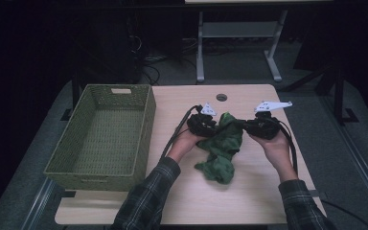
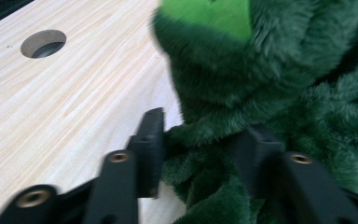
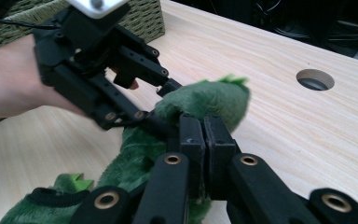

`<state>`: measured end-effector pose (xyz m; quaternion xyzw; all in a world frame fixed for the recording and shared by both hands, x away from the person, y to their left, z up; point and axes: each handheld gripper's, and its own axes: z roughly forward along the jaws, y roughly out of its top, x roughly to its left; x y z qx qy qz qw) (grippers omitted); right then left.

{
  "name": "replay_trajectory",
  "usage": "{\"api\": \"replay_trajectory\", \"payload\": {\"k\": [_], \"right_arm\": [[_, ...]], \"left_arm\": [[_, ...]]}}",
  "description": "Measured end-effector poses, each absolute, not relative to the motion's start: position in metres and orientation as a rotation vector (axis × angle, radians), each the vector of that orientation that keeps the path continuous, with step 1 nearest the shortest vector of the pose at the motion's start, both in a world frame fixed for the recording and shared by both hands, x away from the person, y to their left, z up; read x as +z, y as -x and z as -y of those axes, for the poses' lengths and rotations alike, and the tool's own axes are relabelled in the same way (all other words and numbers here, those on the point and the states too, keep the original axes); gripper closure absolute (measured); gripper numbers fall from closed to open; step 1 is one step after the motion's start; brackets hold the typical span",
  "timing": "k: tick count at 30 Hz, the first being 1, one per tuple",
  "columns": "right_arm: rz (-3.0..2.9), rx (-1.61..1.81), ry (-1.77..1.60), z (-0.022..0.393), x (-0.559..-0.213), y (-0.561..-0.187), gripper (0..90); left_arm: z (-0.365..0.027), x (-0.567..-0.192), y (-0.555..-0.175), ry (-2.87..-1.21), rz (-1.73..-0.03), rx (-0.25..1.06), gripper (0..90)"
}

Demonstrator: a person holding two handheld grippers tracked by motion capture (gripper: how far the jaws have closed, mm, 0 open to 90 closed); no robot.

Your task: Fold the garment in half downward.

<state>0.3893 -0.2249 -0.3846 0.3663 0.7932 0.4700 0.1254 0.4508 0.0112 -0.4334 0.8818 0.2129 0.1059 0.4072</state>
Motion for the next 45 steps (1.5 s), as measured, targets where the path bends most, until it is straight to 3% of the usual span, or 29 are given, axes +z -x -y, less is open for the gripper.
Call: {"api": "replay_trajectory", "payload": {"k": [3, 6, 21, 35, 45], "right_arm": [[-2.311, 1.365, -1.069, 0.229, -0.384, -0.388, 87.8], [-2.312, 1.344, -1.066, 0.231, -0.385, -0.388, 87.8], [-2.323, 1.368, -1.037, 0.233, -0.393, -0.360, 87.8], [-2.383, 1.406, -0.929, 0.224, -0.397, -0.302, 87.7], [-2.473, 1.383, -0.909, 0.218, -0.417, -0.276, 87.4]], "left_arm": [[-0.016, -0.432, -0.452, -2.203, -0.555, 0.258, 83.2], [-0.022, -0.426, -0.451, -2.196, -0.556, 0.264, 86.4], [-0.053, -0.390, -0.393, -2.154, -0.523, 0.272, 86.6], [-0.072, -0.388, -0.330, -2.147, -0.447, 0.244, 86.7], [-0.083, -0.414, -0.306, -2.188, -0.418, 0.172, 86.7]]}}
